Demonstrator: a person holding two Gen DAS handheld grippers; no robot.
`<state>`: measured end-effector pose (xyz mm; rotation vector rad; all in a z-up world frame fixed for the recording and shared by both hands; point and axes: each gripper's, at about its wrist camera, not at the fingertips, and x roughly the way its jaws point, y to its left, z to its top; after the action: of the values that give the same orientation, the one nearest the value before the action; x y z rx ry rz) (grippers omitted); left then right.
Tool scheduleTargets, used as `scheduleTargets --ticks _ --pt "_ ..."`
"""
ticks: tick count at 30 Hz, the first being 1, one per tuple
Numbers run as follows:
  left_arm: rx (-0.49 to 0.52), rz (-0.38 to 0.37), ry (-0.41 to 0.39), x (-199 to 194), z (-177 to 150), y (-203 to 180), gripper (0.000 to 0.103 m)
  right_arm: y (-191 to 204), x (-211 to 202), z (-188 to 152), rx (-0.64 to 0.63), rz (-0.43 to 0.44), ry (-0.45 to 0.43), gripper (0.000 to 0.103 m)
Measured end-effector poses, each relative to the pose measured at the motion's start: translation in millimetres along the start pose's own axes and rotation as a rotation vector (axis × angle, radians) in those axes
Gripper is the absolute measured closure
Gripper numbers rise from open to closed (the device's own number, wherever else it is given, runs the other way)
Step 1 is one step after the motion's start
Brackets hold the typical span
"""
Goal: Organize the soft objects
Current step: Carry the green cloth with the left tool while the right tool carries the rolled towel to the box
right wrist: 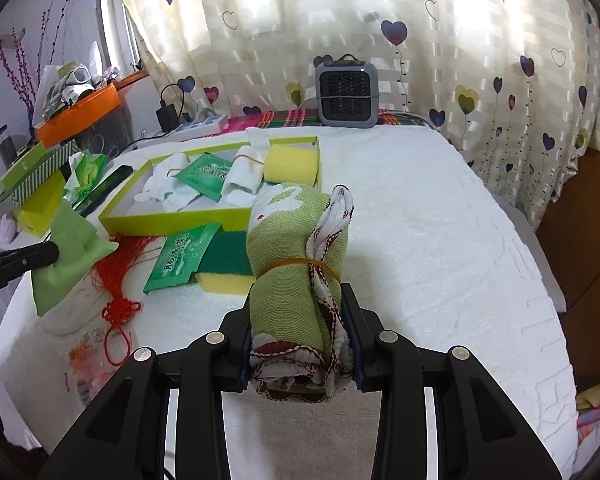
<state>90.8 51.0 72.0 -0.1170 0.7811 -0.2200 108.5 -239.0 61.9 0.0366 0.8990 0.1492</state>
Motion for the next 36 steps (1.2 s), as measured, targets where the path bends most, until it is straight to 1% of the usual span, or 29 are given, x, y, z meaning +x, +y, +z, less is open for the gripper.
scheduleTargets --ticks 10,20,27,31,36 --pt "0.016 0.025 -0.038 -4 16 4 0.096 7 -6 9 -0.018 0.02 -0.023 0.066" --pt "0.023 0.033 -0.063 2 41 11 0.096 24 0 31 -0.056 0.027 -0.03 0.066" --pt "0.021 0.031 -0.053 18 60 21 0.096 37 11 50 -0.082 0.045 -0.028 0.066" --pt "0.014 0.023 -0.05 32 72 24 0.096 46 25 65 -0.09 0.069 -0.018 0.066" --pt "0.033 0.016 -0.046 49 86 22 0.096 55 44 79 -0.087 0.085 0.003 0.066"
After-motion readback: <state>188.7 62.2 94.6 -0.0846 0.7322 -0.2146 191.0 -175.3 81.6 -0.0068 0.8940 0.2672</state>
